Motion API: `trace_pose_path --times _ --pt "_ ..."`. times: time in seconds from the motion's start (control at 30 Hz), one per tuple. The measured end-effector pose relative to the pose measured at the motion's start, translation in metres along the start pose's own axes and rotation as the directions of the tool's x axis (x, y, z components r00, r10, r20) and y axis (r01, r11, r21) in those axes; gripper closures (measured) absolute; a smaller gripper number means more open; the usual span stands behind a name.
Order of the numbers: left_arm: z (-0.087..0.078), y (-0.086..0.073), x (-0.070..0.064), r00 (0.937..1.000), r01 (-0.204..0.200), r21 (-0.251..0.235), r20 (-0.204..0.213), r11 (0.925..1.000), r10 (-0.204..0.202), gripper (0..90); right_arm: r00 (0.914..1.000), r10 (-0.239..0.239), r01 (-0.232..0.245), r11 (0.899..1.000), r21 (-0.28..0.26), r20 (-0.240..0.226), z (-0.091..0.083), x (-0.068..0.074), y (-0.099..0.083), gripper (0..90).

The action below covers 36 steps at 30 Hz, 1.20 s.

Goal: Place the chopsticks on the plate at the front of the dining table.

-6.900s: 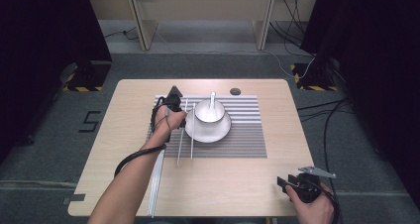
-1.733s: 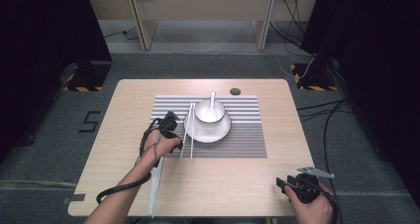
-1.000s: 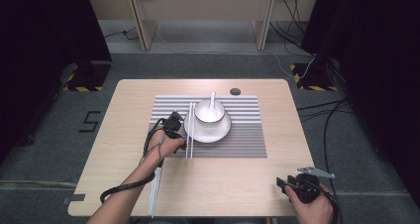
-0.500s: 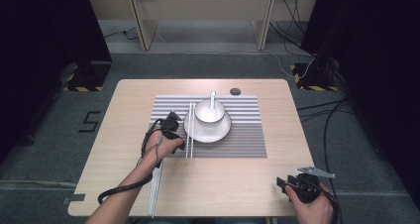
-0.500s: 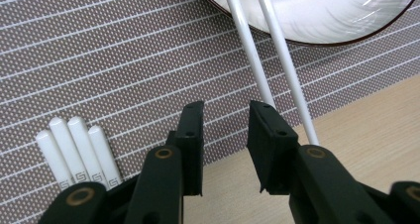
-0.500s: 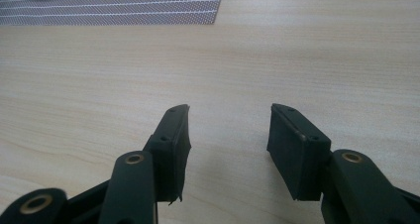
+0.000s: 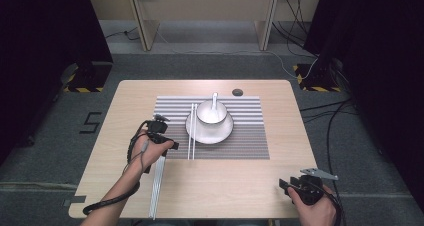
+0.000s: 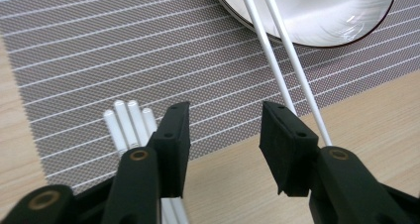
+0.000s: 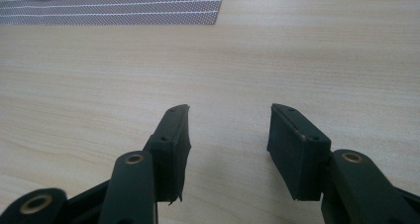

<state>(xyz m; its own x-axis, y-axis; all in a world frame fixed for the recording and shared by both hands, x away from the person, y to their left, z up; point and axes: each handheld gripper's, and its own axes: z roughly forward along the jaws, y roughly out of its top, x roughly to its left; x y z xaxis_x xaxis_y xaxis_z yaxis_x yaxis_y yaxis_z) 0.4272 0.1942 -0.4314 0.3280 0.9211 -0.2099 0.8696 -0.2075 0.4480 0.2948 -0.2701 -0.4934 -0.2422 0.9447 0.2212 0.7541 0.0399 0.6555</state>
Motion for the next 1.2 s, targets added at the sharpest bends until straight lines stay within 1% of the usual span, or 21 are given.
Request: trace_pose_path --times 0.1,0.17,0.23,0.33,0.43,0.53,0.63,0.7,0.8,0.87,0.9,1.07,1.2 --pt "-0.007 -0.007 0.005 1.0000 0.007 -0.033 0.003 0.9994 -0.007 52.5 1.0000 -0.003 0.003 1.000 0.001 0.000 0.000 0.000 0.000 50.9" --pt "-0.010 -0.012 0.009 0.9999 0.005 -0.049 -0.009 0.9988 -0.005 52.0 1.0000 -0.003 0.003 1.000 0.000 0.002 0.000 0.000 0.000 50.9" --pt "-0.012 -0.019 0.012 0.9999 0.010 -0.068 -0.007 0.9977 -0.010 51.6 1.0000 -0.003 0.003 1.000 -0.003 0.003 0.000 0.000 0.000 50.9" --pt "-0.014 -0.028 0.016 0.9998 0.021 -0.085 0.000 0.9961 -0.021 51.2 1.0000 -0.002 0.002 1.000 0.000 0.001 0.000 0.000 0.000 51.0" --pt "-0.016 -0.037 0.022 0.9997 0.016 -0.095 -0.017 0.9954 -0.017 51.2 1.0000 -0.005 0.005 1.000 -0.001 0.000 0.000 0.001 0.000 50.9" --pt "-0.020 -0.045 0.027 0.9994 0.025 -0.109 -0.020 0.9937 -0.027 51.0 1.0000 -0.004 0.004 1.000 -0.004 0.002 0.000 0.001 0.000 50.8" --pt "-0.025 -0.053 0.031 0.9997 0.019 -0.152 -0.011 0.9882 -0.021 51.0 1.0000 -0.005 0.005 1.000 -0.002 0.002 0.000 0.001 0.000 50.7" --pt "-0.027 -0.057 0.034 0.9997 0.020 -0.163 -0.012 0.9865 -0.023 50.7 1.0000 -0.005 0.005 1.000 -0.002 0.003 0.000 0.002 0.000 50.6" --pt "-0.030 -0.064 0.038 0.9995 0.012 -0.179 -0.025 0.9838 -0.017 50.1 1.0000 -0.009 0.009 1.000 -0.003 0.004 0.000 0.002 0.000 50.6" --pt "-0.032 -0.069 0.041 0.9995 0.009 -0.197 -0.027 0.9804 -0.015 49.9 0.9999 -0.008 0.008 1.000 -0.003 0.006 -0.001 0.002 0.000 50.6" --pt "-0.033 -0.071 0.042 0.9995 0.008 -0.202 -0.028 0.9793 -0.014 49.6 0.9999 -0.008 0.008 1.000 -0.004 0.006 -0.001 0.002 0.000 50.6" --pt "-0.035 -0.084 0.049 0.9992 0.005 -0.207 -0.037 0.9783 -0.013 48.5 0.9999 -0.011 0.011 1.000 -0.003 0.005 -0.001 0.002 0.000 50.6" --pt "-0.037 -0.094 0.056 0.9983 0.015 -0.231 -0.051 0.9728 -0.028 48.2 0.9999 -0.007 0.007 1.000 -0.004 0.008 -0.001 0.002 0.000 50.6"
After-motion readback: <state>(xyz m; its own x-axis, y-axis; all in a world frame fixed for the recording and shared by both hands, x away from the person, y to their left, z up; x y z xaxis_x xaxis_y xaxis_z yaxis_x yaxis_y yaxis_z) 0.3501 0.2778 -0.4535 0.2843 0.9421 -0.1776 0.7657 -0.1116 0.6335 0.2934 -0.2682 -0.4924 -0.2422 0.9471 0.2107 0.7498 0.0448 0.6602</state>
